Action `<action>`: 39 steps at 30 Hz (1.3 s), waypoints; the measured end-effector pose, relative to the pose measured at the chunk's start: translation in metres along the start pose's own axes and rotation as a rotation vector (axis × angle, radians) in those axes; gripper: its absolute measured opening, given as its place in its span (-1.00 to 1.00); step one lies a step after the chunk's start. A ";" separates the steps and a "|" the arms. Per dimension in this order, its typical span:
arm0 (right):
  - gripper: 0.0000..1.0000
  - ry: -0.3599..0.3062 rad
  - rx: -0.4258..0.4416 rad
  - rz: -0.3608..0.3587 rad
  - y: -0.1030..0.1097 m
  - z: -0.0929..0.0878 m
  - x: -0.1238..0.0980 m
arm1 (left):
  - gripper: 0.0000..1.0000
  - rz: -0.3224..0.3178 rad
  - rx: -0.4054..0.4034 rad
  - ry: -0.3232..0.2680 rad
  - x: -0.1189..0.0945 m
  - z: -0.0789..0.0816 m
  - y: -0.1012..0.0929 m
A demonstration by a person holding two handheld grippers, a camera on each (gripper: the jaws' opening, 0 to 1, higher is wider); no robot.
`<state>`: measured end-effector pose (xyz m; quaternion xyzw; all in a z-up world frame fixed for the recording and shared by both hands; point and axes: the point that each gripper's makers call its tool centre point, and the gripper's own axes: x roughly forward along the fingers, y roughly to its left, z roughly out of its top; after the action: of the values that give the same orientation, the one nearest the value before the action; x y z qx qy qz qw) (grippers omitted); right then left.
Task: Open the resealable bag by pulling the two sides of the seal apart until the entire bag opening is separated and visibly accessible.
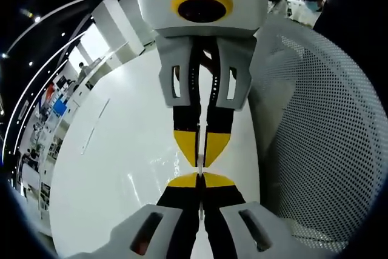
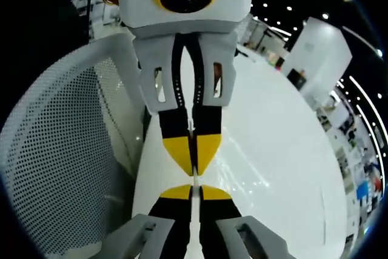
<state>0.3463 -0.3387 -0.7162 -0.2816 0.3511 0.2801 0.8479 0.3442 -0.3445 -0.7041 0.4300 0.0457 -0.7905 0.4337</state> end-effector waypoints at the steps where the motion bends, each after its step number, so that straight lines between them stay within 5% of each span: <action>1: -1.00 0.001 0.001 -0.001 0.000 0.000 0.000 | -1.00 -0.001 0.000 0.000 0.000 0.000 0.000; 20: -1.00 -0.024 0.024 -0.020 -0.006 0.001 -0.003 | -1.00 0.014 -0.016 -0.014 -0.003 0.003 0.006; 39: -1.00 0.005 0.076 -0.044 -0.011 -0.020 -0.009 | -1.00 0.021 -0.054 -0.018 -0.014 -0.001 0.011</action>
<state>0.3398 -0.3622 -0.7183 -0.2575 0.3574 0.2469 0.8631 0.3566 -0.3417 -0.6915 0.4115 0.0586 -0.7881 0.4539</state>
